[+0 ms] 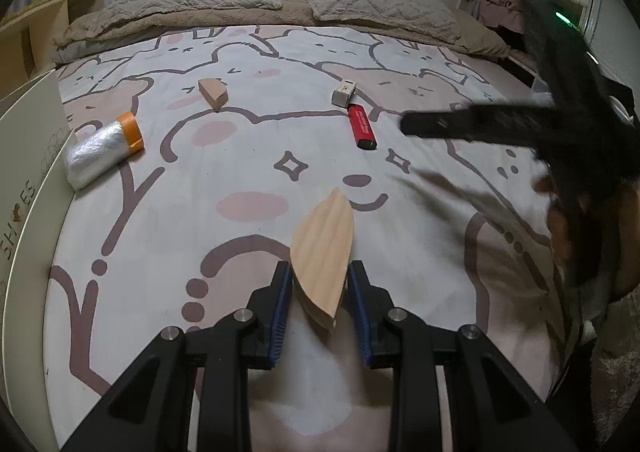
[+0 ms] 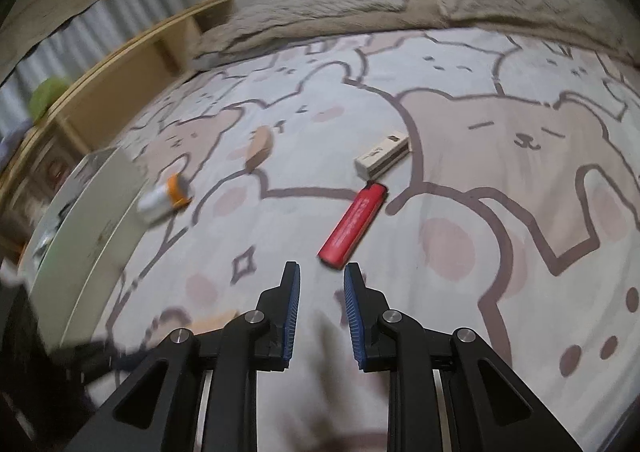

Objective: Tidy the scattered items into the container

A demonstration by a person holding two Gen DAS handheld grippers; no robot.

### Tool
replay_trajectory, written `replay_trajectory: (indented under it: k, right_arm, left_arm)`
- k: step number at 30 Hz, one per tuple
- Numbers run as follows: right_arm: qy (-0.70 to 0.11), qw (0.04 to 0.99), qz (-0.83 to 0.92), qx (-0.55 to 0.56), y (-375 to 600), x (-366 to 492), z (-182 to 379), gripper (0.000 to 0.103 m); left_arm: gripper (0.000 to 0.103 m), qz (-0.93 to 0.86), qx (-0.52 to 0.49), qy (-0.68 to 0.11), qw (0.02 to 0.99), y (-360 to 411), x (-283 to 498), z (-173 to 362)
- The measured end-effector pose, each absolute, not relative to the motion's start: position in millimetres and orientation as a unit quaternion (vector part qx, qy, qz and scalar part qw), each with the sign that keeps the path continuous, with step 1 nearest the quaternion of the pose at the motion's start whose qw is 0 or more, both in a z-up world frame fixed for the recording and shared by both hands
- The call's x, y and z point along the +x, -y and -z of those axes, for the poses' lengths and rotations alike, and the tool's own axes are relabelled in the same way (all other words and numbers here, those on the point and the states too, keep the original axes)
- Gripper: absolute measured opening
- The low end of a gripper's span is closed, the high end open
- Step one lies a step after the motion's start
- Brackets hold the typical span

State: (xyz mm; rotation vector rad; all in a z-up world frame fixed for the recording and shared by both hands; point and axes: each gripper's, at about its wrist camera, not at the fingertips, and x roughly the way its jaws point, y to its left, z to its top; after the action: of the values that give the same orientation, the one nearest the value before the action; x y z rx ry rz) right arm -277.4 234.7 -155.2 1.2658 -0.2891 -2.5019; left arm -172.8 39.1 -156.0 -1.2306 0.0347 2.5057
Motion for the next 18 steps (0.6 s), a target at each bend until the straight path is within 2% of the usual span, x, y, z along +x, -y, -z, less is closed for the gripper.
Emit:
replay_trajectory:
  k: [7,10,11,16,18]
  right_arm:
    - [0.214,0.114,0.842,0.483,-238,-309,191,0.023]
    - [0.232,0.108,0.840,0.479,-234,-314,192,0.036]
    - [0.225,0.104,0.842,0.480,-231,-316,190,0.039]
    - [0.117,0.083,0.863,0.485,-207,-323,186,0.038]
    - [0.036,0.085,0.874,0.478,-195,-319,187,0.028]
  left_arm:
    - [0.029,-0.881,-0.440,-0.021,0.172,-43,-174,164]
    - [0.029,-0.882,-0.439,-0.024,0.171,-44,-173,164]
    - [0.029,-0.882,-0.439,-0.024,0.171,-44,-173,165]
    - [0.029,-0.882,-0.438,-0.025,0.171,-44,-172,165]
    - [0.029,-0.882,-0.438,-0.023,0.172,-44,-172,165]
